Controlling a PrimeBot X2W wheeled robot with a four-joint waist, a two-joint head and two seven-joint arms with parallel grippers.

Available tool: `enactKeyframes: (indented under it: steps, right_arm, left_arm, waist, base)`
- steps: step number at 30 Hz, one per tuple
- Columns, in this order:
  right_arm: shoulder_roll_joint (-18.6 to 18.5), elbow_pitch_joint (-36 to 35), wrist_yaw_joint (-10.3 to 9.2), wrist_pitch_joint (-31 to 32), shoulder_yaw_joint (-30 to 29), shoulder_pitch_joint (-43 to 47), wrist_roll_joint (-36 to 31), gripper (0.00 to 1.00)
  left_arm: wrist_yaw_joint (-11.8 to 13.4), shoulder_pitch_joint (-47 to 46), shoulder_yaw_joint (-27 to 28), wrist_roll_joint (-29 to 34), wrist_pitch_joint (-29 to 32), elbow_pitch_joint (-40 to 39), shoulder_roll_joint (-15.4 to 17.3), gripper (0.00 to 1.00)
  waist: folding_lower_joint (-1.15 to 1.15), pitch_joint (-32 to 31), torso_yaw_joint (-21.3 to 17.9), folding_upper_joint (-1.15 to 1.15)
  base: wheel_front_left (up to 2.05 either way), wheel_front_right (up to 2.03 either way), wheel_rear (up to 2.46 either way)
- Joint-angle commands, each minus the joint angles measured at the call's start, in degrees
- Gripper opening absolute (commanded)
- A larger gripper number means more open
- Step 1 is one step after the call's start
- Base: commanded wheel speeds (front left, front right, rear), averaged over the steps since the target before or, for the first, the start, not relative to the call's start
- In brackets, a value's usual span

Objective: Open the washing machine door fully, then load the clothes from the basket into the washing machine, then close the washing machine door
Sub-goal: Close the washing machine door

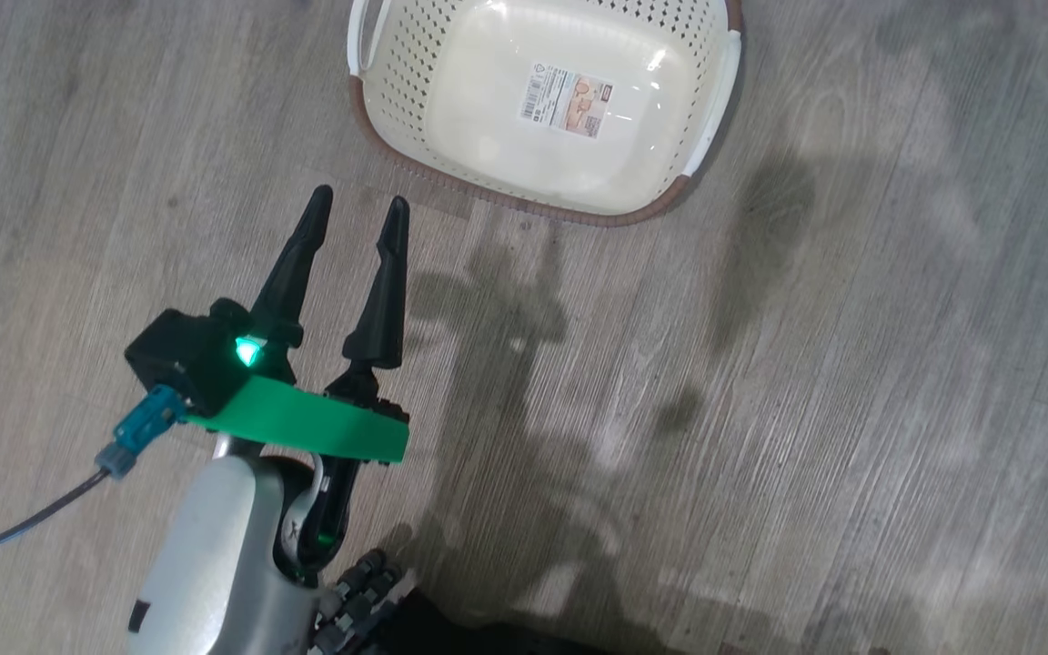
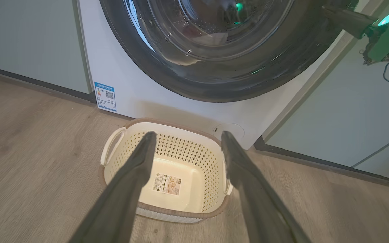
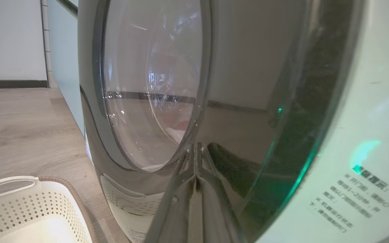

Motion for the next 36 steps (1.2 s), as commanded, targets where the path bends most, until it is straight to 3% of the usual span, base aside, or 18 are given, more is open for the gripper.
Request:
enactKeyframes:
  steps: [1, 18, 30, 36]
  right_arm:
    - [1.1, -0.7, -0.04, 0.0, -0.7, -2.1, -0.6, 0.0]
    - [5.9, 12.0, -0.04, -1.1, -10.4, -11.8, -10.5, 0.0]
    - [8.1, 14.5, -0.04, -3.7, -12.1, -3.4, -10.5, 0.0]
    - [8.1, 9.4, -0.04, -3.9, -11.3, 5.8, -6.9, 0.0]
  left_arm:
    - [0.6, -0.5, 1.7, -0.4, -0.5, -2.0, 0.7, 1.0]
    - [0.7, -1.8, 1.9, -0.9, -0.5, -1.9, 0.7, 1.0]
    - [0.2, -0.1, 2.9, 0.8, -0.5, -0.7, 0.7, 1.0]
    - [-0.2, 2.1, 3.7, 2.1, -0.5, 0.8, 0.7, 1.0]
  waist:
    - [-0.01, 0.3, 0.0, 0.0]
    - [-0.01, 1.9, 0.1, 0.0]
    - [-0.01, -6.1, -2.2, 0.0]
    - [-0.01, -12.8, -4.3, 0.0]
  base:
    - [0.0, 0.0, 0.0]
    - [0.0, 0.0, 0.0]
    - [0.0, 0.0, 0.0]
    - [0.0, 0.0, 0.0]
